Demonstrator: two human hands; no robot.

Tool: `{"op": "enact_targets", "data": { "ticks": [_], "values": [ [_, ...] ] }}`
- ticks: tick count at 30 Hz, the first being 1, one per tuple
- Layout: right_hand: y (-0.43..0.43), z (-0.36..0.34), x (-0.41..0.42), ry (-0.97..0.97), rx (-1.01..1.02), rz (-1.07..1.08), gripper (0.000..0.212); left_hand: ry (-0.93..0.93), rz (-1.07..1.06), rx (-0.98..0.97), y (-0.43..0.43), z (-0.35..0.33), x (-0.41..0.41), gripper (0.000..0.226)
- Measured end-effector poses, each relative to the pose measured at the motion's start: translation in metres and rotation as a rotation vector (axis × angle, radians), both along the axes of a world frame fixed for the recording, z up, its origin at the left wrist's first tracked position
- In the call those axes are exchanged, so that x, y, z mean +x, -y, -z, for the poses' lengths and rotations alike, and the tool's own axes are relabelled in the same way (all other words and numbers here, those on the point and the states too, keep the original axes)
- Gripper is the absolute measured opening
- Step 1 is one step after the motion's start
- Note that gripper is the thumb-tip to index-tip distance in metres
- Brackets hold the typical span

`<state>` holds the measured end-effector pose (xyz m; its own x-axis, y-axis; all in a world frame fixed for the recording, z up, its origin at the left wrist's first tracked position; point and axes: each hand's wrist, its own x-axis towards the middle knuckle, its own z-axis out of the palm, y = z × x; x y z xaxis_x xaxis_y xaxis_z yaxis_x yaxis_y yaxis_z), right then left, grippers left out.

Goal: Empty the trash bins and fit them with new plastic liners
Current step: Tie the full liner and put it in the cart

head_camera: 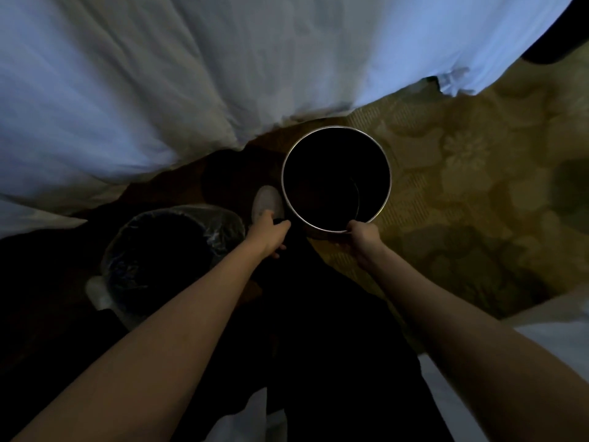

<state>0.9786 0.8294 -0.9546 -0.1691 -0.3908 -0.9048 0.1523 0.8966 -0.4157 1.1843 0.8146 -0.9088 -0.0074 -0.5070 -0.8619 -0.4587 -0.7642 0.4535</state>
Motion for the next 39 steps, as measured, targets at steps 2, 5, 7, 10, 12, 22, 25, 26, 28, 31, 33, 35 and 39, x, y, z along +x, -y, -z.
{"op": "enact_targets", "data": {
  "ticks": [2, 5, 7, 10, 12, 22, 25, 26, 28, 31, 33, 35, 39],
  "values": [
    [0.004, -0.017, -0.002, -0.055, -0.007, -0.022, 0.023, -0.014, -0.016, -0.019, -0.003, -0.01, 0.005, 0.058],
    [0.009, -0.059, 0.0, -0.081, -0.051, -0.032, 0.016, -0.041, -0.104, -0.042, -0.005, -0.041, 0.021, 0.061],
    [0.009, -0.095, 0.001, -0.105, -0.112, -0.061, 0.021, -0.047, -0.174, -0.074, -0.008, -0.069, 0.033, 0.061],
    [0.007, -0.164, 0.007, -0.113, -0.205, -0.193, 0.023, -0.042, -0.239, -0.199, -0.021, -0.123, 0.055, 0.06],
    [0.003, -0.215, 0.017, -0.11, -0.284, -0.251, 0.024, -0.065, -0.279, -0.265, -0.033, -0.164, 0.074, 0.059],
    [-0.059, -0.336, 0.141, 0.065, -0.457, -0.531, 0.029, -0.354, -0.429, -0.349, -0.152, -0.298, 0.165, 0.056],
    [-0.083, -0.321, 0.184, 0.134, -0.4, -0.555, 0.018, -0.304, -0.49, -0.381, -0.186, -0.294, 0.191, 0.054],
    [-0.09, -0.315, 0.197, 0.146, -0.379, -0.564, 0.015, -0.273, -0.498, -0.38, -0.195, -0.289, 0.2, 0.052],
    [-0.104, -0.3, 0.217, 0.144, -0.339, -0.595, 0.014, -0.235, -0.509, -0.352, -0.211, -0.275, 0.215, 0.048],
    [-0.119, -0.278, 0.233, 0.093, -0.298, -0.662, 0.024, -0.214, -0.515, -0.301, -0.23, -0.252, 0.23, 0.044],
    [-0.123, -0.267, 0.24, 0.072, -0.281, -0.691, 0.027, -0.206, -0.51, -0.275, -0.237, -0.239, 0.235, 0.043],
    [-0.124, -0.258, 0.243, 0.058, -0.283, -0.711, 0.029, -0.189, -0.511, -0.253, -0.238, -0.227, 0.236, 0.043],
    [-0.121, -0.246, 0.239, 0.032, -0.287, -0.737, 0.035, -0.172, -0.523, -0.241, -0.231, -0.21, 0.231, 0.038]
  ]
}}
